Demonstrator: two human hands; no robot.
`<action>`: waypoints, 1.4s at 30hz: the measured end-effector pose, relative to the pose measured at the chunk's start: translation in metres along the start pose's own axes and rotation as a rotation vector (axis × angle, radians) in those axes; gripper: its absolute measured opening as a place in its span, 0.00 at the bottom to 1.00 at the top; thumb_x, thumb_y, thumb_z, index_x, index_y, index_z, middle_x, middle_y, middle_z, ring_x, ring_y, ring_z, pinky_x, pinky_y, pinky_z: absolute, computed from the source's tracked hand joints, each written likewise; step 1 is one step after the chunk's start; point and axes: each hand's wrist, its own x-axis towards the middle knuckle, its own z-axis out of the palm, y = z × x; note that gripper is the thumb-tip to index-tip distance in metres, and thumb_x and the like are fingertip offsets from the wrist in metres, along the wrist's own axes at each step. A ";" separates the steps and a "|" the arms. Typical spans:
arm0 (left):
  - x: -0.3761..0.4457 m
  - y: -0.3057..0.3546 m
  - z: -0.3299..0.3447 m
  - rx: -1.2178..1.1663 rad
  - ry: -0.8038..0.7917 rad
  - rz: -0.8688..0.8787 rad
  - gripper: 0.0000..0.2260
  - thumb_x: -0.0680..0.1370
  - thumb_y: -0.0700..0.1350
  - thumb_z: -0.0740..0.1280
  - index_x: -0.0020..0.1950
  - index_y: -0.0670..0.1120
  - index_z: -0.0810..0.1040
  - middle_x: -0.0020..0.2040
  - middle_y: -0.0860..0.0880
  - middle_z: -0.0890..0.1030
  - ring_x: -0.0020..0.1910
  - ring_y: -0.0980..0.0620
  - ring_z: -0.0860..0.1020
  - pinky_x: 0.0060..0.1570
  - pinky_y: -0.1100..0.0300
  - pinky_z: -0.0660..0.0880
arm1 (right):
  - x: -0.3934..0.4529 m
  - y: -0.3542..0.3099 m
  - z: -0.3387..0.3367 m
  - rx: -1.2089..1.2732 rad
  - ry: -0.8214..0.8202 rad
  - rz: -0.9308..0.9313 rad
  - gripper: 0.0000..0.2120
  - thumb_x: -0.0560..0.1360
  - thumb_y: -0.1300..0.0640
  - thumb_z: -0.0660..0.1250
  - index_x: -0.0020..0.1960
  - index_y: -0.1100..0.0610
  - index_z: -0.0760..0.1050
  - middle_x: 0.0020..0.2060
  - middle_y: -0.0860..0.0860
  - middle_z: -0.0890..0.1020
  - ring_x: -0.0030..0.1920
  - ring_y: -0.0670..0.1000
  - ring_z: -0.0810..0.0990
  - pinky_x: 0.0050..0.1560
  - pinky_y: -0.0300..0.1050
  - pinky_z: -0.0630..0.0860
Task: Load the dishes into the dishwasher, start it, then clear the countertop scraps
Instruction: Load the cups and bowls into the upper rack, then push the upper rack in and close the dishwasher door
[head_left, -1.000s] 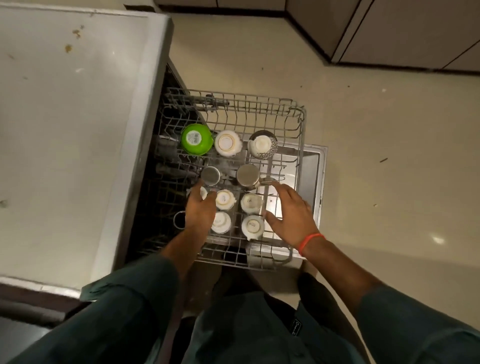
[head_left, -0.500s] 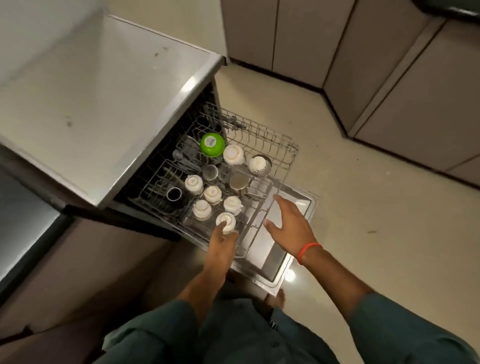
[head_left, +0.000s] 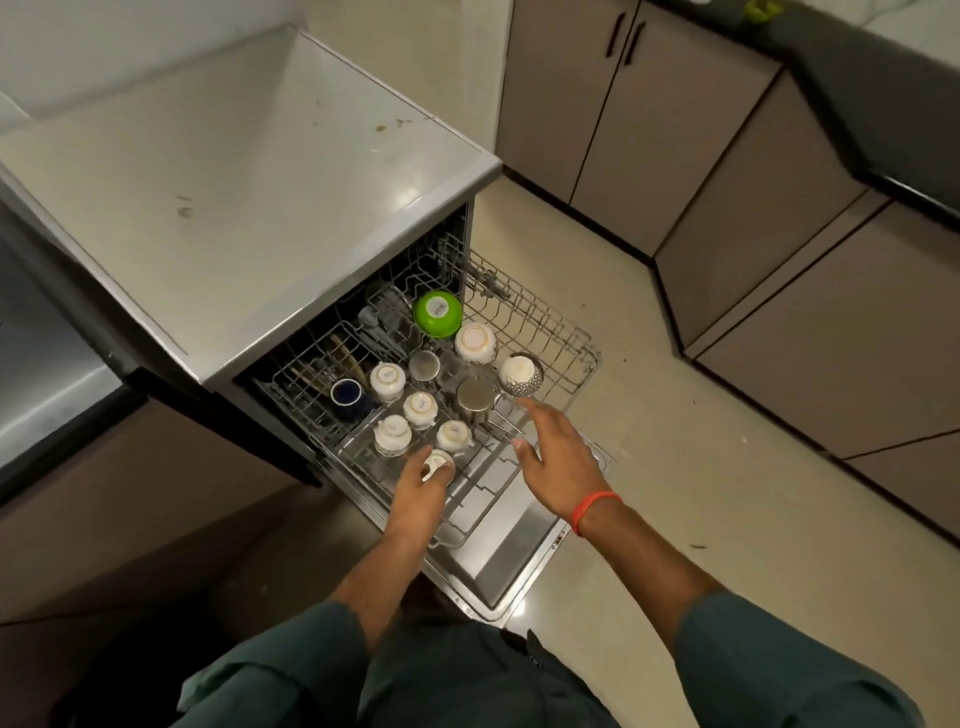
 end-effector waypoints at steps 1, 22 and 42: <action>0.000 -0.001 0.002 -0.009 -0.002 -0.007 0.20 0.83 0.47 0.66 0.75 0.53 0.71 0.66 0.49 0.76 0.62 0.50 0.74 0.55 0.58 0.70 | 0.002 0.002 -0.002 -0.015 -0.002 0.000 0.26 0.82 0.55 0.63 0.78 0.54 0.62 0.74 0.55 0.68 0.74 0.56 0.67 0.73 0.52 0.67; -0.062 -0.010 0.115 -0.085 0.234 -0.044 0.03 0.84 0.44 0.65 0.54 0.51 0.78 0.49 0.51 0.79 0.48 0.55 0.77 0.57 0.53 0.73 | 0.012 0.113 -0.071 0.125 -0.262 -0.123 0.28 0.83 0.51 0.62 0.80 0.51 0.59 0.78 0.54 0.64 0.77 0.55 0.64 0.75 0.47 0.61; -0.107 -0.037 0.143 -0.264 0.278 -0.048 0.12 0.84 0.52 0.65 0.65 0.50 0.75 0.57 0.48 0.77 0.58 0.47 0.76 0.51 0.53 0.73 | 0.013 0.112 -0.105 0.103 -0.437 -0.179 0.26 0.83 0.51 0.61 0.79 0.51 0.60 0.78 0.54 0.63 0.77 0.55 0.63 0.75 0.49 0.61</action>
